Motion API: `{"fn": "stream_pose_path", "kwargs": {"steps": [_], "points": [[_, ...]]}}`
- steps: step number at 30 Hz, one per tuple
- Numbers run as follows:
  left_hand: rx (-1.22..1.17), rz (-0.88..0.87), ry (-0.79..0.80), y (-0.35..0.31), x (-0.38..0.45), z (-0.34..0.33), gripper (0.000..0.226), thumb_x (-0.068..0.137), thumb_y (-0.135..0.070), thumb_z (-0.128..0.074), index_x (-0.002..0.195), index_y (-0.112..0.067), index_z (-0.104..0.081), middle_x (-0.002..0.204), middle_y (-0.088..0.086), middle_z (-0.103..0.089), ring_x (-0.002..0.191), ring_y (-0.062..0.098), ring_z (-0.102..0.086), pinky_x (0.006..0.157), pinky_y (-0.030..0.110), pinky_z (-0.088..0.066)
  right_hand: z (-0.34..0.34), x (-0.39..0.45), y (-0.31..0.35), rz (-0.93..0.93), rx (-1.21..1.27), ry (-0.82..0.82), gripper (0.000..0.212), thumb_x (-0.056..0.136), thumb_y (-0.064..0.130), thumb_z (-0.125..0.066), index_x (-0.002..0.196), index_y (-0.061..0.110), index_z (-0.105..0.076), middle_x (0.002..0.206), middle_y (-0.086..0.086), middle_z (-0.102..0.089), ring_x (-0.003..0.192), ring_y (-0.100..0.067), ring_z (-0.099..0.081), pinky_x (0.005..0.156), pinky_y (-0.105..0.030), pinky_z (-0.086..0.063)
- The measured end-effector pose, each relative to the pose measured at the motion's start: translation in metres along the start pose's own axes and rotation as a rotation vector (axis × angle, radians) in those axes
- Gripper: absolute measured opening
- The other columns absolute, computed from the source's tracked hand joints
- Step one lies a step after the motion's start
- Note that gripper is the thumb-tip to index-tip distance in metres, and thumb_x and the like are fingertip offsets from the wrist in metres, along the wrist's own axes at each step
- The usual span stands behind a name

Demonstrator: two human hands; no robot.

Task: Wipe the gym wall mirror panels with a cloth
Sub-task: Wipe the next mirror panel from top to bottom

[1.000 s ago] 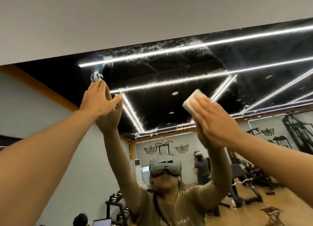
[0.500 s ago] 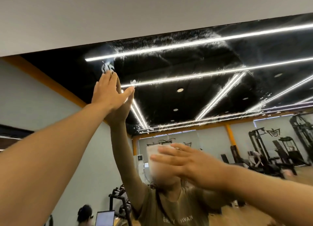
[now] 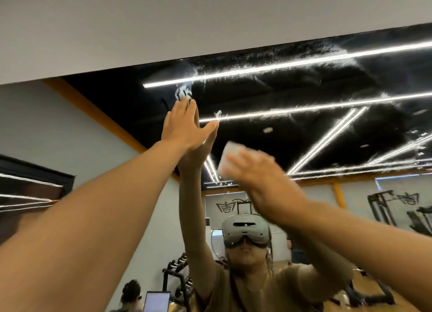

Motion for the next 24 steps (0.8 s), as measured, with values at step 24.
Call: {"fn": "stream_pose_path", "kwargs": {"steps": [24], "points": [[-0.087, -0.149, 0.145, 0.022, 0.000, 0.014, 0.059, 0.106, -0.036, -0.038, 0.158, -0.021, -0.014, 0.167, -0.002, -0.001, 0.153, 0.016, 0.001, 0.122, 0.038, -0.004, 0.004, 0.093, -0.014, -0.105, -0.103, 0.039, 0.061, 0.097, 0.000, -0.044, 0.152, 0.025, -0.034, 0.162, 0.000, -0.024, 0.151, -0.020, -0.010, 0.118, -0.027, 0.006]]}}
Point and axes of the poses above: each hand's wrist, its own x-axis towards the middle knuckle, its own z-axis out of the back of the hand, y = z × x, the point moved 5 cm from there along x, towards the middle knuckle
